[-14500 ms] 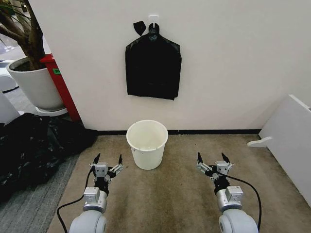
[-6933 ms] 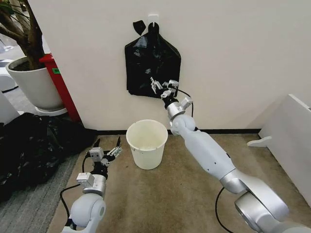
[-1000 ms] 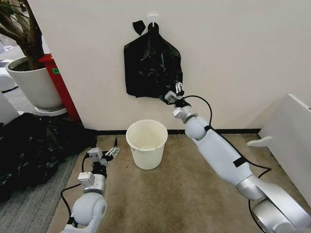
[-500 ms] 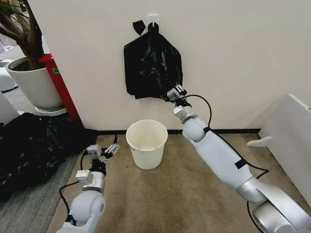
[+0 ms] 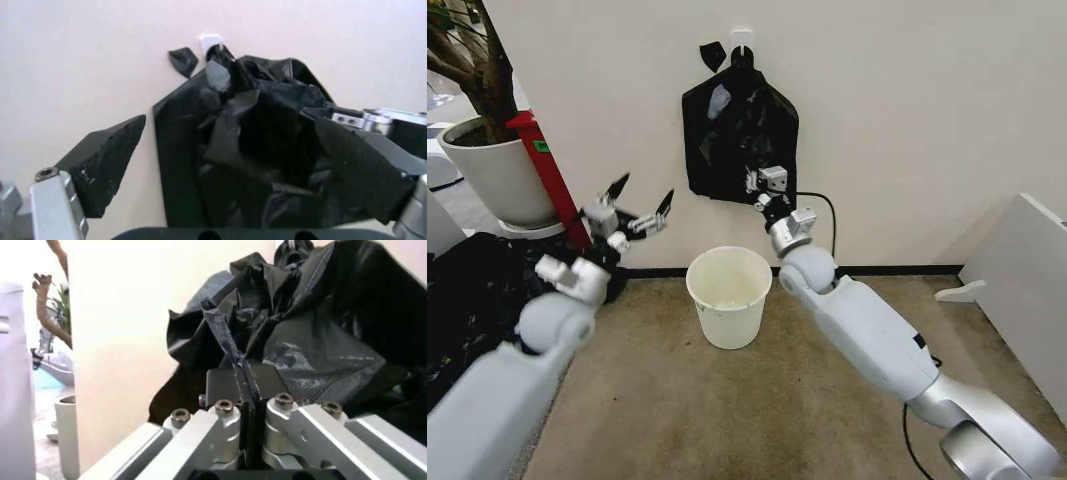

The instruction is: Place the garbage bag over the trash bin.

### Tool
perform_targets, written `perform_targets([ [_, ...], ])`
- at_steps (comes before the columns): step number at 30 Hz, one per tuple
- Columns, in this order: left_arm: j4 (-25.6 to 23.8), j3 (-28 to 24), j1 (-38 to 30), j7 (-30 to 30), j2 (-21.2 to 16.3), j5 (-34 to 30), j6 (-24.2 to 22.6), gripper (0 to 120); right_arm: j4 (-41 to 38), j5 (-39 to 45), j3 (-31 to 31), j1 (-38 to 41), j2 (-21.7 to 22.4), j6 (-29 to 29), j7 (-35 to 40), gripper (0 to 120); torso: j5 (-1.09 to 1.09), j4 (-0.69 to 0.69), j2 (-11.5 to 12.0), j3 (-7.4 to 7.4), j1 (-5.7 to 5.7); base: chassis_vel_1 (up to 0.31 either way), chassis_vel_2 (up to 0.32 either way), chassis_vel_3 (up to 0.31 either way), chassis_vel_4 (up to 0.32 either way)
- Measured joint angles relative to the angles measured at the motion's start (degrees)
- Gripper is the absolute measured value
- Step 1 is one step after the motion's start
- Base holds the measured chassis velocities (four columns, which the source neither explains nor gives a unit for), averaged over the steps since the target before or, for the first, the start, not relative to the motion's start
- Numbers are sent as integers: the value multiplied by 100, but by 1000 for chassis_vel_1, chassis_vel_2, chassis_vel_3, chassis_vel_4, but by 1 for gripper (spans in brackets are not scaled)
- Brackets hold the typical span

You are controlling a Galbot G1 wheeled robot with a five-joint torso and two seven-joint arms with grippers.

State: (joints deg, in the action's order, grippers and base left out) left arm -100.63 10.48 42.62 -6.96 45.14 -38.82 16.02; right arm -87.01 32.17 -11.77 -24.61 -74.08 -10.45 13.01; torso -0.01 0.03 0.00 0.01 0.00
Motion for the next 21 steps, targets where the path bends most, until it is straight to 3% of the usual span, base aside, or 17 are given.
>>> perform_targets([
  [1, 271, -424, -469, -5, -6, -32, -59, 100, -1, 14, 23, -7, -11, -21, -22, 0, 0, -4, 0, 0, 0, 0, 0, 0, 0],
  [4, 627, -900, -1044, 7, 65, -85, -175, 100, -31, 115, 83, -52, -18, -41, -30, 0, 4, -7, 0, 0, 0, 0, 0, 0, 0],
  [13, 1411, -1354, -2001, 159, 734, -401, -509, 100, -39, 327, 206, -125, -32, -100, -144, 0, 2, -2, 0, 0, 0, 0, 0, 0, 0],
  [21, 2189, -1684, -2686, -46, 1236, -204, -542, 100, -36, 394, 213, -121, -9, -159, -301, 0, 1, -4, 0, 0, 0, 0, 0, 0, 0],
])
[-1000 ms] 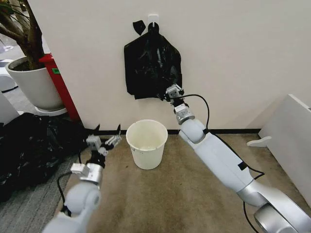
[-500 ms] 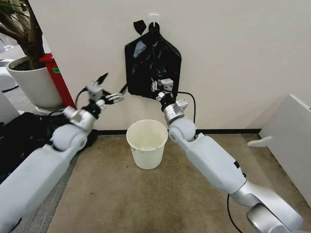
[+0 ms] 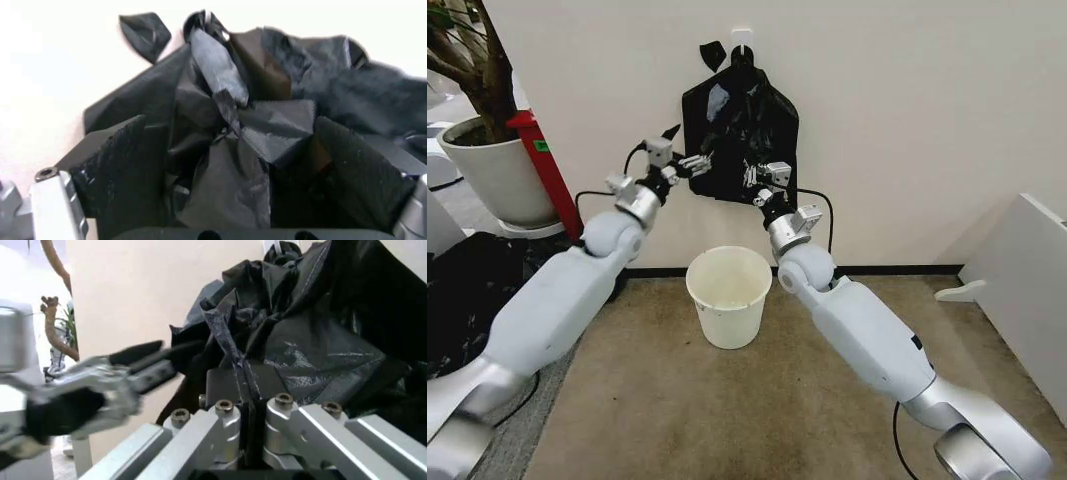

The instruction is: Place the garbage bag over the trash bin.

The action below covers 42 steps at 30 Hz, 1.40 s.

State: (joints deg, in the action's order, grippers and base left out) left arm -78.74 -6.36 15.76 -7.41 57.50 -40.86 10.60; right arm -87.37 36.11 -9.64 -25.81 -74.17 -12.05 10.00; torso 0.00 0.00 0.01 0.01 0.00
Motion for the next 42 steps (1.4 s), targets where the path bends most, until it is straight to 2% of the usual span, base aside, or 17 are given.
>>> perform_targets([
  [5, 162, -104, -149, -95, 93, 76, -16, 94, -4, -5, 0, -11, -6, -4, -55, 0, 0, 0, 0, -1, 0, 0, 0, 0, 0],
  [6, 183, -129, -169, -121, 91, 127, -51, 86, -9, -12, -1, -16, -14, -7, -79, 0, 0, 0, 0, -1, 0, 0, 0, 0, 0],
  [7, 183, -129, -169, -121, 91, 127, -51, 86, -9, -12, -1, -16, -14, -7, -79, 0, 0, 0, 0, -1, 0, 0, 0, 0, 0],
  [10, 194, -139, -175, -119, 85, 197, -112, 75, -15, -27, -12, -17, -35, -11, -93, 0, 0, 1, 0, -1, 0, 0, 0, 0, 0],
  [11, 187, -130, -168, -106, 85, 200, -124, 67, -18, -34, -18, -17, -38, -12, -95, 0, 0, 1, 0, -1, 0, 0, 0, 0, 0],
  [13, 171, -115, -151, -97, 83, 200, -129, 64, -21, -38, -23, -17, -36, -12, -96, 0, 0, 1, 0, -1, 0, 0, 0, 0, 0],
  [16, 115, -58, -88, -72, 80, 181, -130, 50, -31, -52, -31, -32, -9, -12, -96, 0, 0, 1, 0, -1, 0, 0, 0, 0, 0],
  [18, 88, -32, -71, -65, 80, 151, -123, 47, -32, -57, -32, -34, 2, -12, -96, 0, 0, 1, 0, -1, 0, 0, 0, 0, 0],
  [22, -9, 65, -49, -60, 58, 1, -61, 29, -32, -88, -27, -57, 75, -12, -99, 0, 0, 1, 0, -1, 0, 0, 0, 0, 0],
  [26, -27, 114, -62, -55, 30, -64, -19, 18, -26, -122, -8, -98, 132, -18, -123, 0, 0, 0, 0, -1, 0, 0, 0, 0, 0],
  [29, -54, 220, -67, -33, 14, -154, 23, 3, -57, -153, 16, -185, 224, -40, -153, 0, 0, 1, 0, -1, 0, 0, 0, 0, 0],
  [37, -396, 525, 333, 147, -76, -233, 45, 0, -418, -68, 80, -424, 456, -67, 14, 0, 0, -1, 0, -1, 0, 0, 0, 0, 0],
  [42, -1029, 951, 1156, 651, -286, 231, -294, 0, -1240, 463, 108, -803, 753, 54, 531, 0, -1, 0, -1, -2, 0, 0, 0, 0, 0],
])
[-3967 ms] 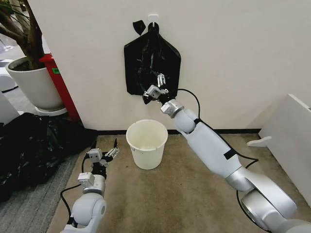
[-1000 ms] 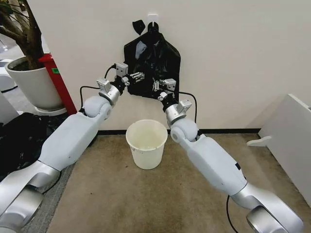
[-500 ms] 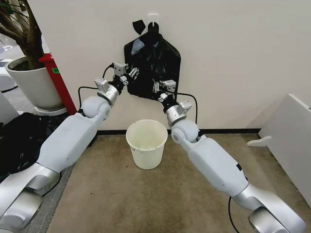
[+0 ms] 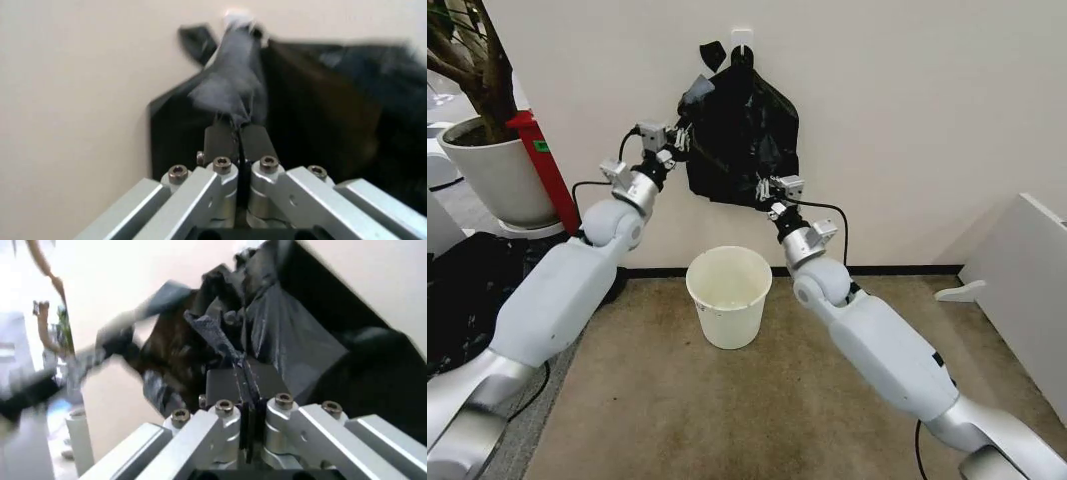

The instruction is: Place the garbage bag over the trash bin.

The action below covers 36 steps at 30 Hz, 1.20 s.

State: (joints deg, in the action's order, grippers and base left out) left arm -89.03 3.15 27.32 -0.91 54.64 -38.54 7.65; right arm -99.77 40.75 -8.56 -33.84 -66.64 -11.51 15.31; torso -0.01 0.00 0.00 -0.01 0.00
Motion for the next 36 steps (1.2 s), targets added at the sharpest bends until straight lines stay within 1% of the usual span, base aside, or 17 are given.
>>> perform_targets([
  [2, -319, 181, 381, 210, -123, 276, -186, 0, -367, 301, 6, -183, 92, 55, 191, 0, -1, 1, 0, 0, 0, 0, 0, 0, 0],
  [3, -319, 181, 381, 210, -123, 276, -186, 0, -367, 301, 6, -183, 92, 55, 191, 0, -1, 1, 0, 0, 0, 0, 0, 0, 0],
  [4, -535, 266, 621, 340, -201, 428, -298, 0, -598, 490, 11, -317, 146, 83, 280, 0, 2, 2, 0, -1, 0, 0, 0, 0, 0],
  [6, -844, 337, 963, 498, -309, 580, -470, 0, -922, 726, 17, -558, 211, 124, 355, 0, -1, 2, 0, -1, 0, 0, 0, 0, 0],
  [9, -1369, 427, 1560, 667, -489, 731, -667, 0, -1279, 862, 17, -976, 277, 150, 341, 0, 1, -1, 0, -1, 1, 0, 0, 0, 0],
  [10, -1479, 441, 1701, 687, -535, 765, -689, 0, -1345, 859, 14, -1106, 283, 152, 318, 0, 0, 1, 0, -1, 1, 0, 0, 0, 0],
  [11, -1479, 441, 1701, 687, -535, 765, -689, 0, -1345, 859, 14, -1106, 283, 152, 318, 0, 0, 1, 0, -1, 1, 0, 0, 0, 0],
  [12, -1615, 463, 1883, 698, -598, 811, -695, 0, -1416, 829, -1, -1283, 284, 154, 285, 0, 0, 0, 0, -1, 1, 0, 0, 0, 0],
  [15, -1773, 491, 2124, 701, -677, 870, -668, 0, -1430, 705, -15, -1546, 225, 166, 254, 0, 1, 0, 0, -1, 1, 0, 0, 0, 0],
  [19, -1789, 495, 2191, 698, -681, 930, -619, 0, -1207, 650, 39, -1601, 82, 178, 250, 0, 1, 0, 0, 0, 1, 0, 0, 0, 0],
  [20, -1761, 491, 2186, 688, -658, 947, -590, 0, -1034, 654, 110, -1570, -7, 188, 258, 0, 2, 0, 0, 0, 1, 0, 0, 0, 0],
  [22, -1643, 420, 2119, 664, -608, 948, -545, 0, -806, 666, 247, -1523, -107, 205, 286, 0, 1, 2, 0, 0, 1, 0, 0, 0, 0],
  [25, -1424, 318, 2018, 568, -511, 950, -423, 0, -463, 655, 413, -1475, -243, 252, 347, 0, 1, -2, 0, 1, 0, 0, 0, 0, 0],
  [30, -1212, 264, 2004, 487, -395, 996, -278, 0, -73, 533, 502, -1414, -384, 303, 444, 0, 1, 1, 0, 1, 0, 0, 0, 0, 0],
  [36, -1034, 254, 1874, 471, -299, 1112, -183, 0, 222, 481, 546, -1295, -481, 315, 444, 0, 1, 0, 0, 1, 0, 0, 0, 0, 0],
])
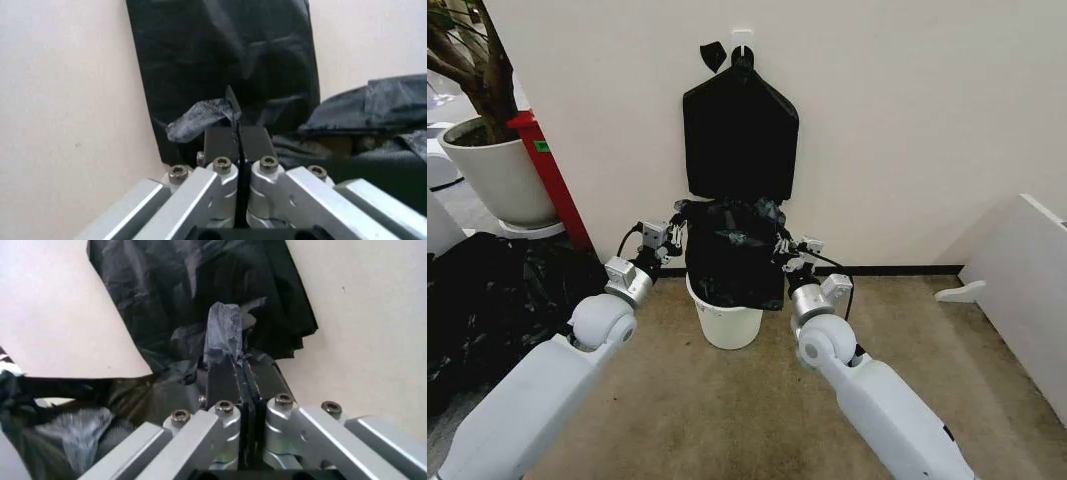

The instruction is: Place the garbage bag over the trash bin.

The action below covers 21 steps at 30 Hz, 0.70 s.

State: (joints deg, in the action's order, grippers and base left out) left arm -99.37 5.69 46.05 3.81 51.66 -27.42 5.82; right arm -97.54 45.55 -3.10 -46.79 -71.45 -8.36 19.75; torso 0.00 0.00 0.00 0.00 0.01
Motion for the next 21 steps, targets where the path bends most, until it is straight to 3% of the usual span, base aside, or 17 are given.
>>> perform_targets([
  [9, 379, -84, -280, -6, 131, 219, 15, 0, 418, -4, -68, 253, -263, -42, -73, 0, 0, 1, 0, 0, 0, 0, 0, 0, 0],
  [21, 699, -167, -165, -30, 286, 936, -26, 0, 973, -1, -237, 395, -603, -21, 177, 0, 0, 1, 0, 0, 0, 0, 0, 0, 0],
])
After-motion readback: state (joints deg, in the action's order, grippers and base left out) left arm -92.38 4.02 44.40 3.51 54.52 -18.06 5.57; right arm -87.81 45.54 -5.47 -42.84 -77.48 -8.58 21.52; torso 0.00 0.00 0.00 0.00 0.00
